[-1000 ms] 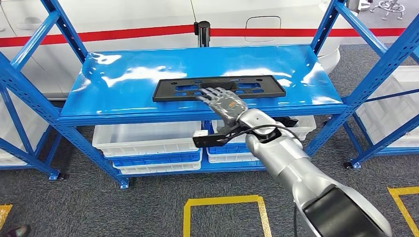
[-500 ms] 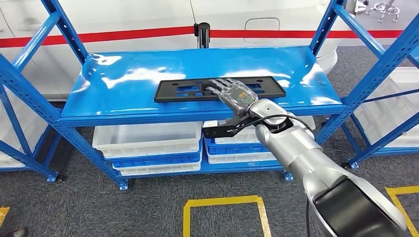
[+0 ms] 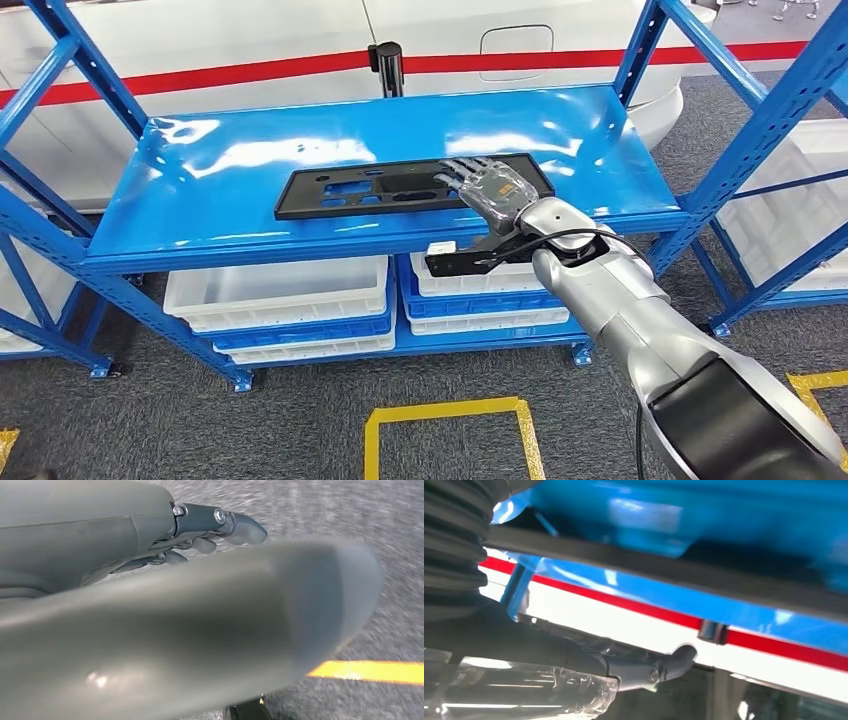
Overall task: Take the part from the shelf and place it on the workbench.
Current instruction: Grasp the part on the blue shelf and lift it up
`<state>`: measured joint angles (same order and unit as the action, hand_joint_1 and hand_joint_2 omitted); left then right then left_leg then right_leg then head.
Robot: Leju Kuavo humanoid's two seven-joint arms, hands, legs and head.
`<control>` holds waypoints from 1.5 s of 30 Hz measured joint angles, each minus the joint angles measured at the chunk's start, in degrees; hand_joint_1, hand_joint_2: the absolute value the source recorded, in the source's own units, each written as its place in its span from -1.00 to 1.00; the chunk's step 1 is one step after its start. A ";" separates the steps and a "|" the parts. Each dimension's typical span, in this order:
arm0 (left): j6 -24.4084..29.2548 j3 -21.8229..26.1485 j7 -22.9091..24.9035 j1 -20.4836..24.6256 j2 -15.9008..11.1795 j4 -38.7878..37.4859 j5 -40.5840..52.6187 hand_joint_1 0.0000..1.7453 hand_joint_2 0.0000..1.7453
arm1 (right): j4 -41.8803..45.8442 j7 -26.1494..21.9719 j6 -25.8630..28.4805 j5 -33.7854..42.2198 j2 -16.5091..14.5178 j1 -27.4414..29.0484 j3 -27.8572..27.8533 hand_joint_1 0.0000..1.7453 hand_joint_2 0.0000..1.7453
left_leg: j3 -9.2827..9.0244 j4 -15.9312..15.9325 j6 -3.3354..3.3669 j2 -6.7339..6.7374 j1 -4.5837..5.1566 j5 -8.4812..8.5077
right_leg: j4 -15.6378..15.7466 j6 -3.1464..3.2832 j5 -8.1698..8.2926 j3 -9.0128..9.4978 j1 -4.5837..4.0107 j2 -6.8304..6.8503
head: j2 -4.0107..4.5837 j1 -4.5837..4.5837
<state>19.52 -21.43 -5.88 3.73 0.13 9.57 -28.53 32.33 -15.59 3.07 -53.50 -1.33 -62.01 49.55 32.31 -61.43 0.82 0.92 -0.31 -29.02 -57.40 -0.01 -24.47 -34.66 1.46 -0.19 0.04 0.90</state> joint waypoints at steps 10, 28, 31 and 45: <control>-0.32 -0.03 0.00 -0.38 -0.38 -0.08 0.13 -1.00 -1.00 | 0.00 0.05 -0.07 0.82 0.31 0.19 1.04 -1.00 1.00 | 6.13 3.06 2.70 -1.63 1.19 6.97 | 0.62 0.94 -4.16 5.35 -1.25 -1.78 | 0.00 0.20; -5.12 3.04 -14.16 -0.44 0.39 0.06 -4.46 -1.00 -1.00 | 0.58 -0.30 -0.36 3.34 3.72 1.59 3.70 0.86 1.00 | -0.40 4.98 0.20 -1.27 -0.24 3.23 | 0.01 -1.57 0.23 -0.10 0.48 0.58 | 0.00 0.08; -5.89 4.17 -16.99 -0.38 0.54 0.07 -5.62 -1.00 -1.00 | 1.18 -0.44 0.10 4.10 4.87 1.82 4.14 0.86 1.00 | 1.50 0.64 -0.71 -1.04 -0.65 0.66 | -0.01 -0.77 0.28 0.25 0.66 0.31 | 0.00 0.28; -5.67 6.22 -20.08 0.20 0.64 0.13 -6.63 -1.00 -1.00 | 3.71 -0.56 0.56 5.29 6.69 1.72 5.05 0.90 1.00 | 1.38 5.56 2.68 -0.79 0.54 5.17 | -0.73 -0.90 -1.13 0.79 -0.73 0.04 | 0.00 0.29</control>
<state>13.86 -15.21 -25.96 3.93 0.78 9.70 -35.16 36.04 -16.15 3.63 -48.21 5.36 -60.29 54.60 33.70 -55.87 3.50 0.13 0.23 -23.85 -58.13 -0.90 -25.61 -33.87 0.73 -0.15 0.04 1.19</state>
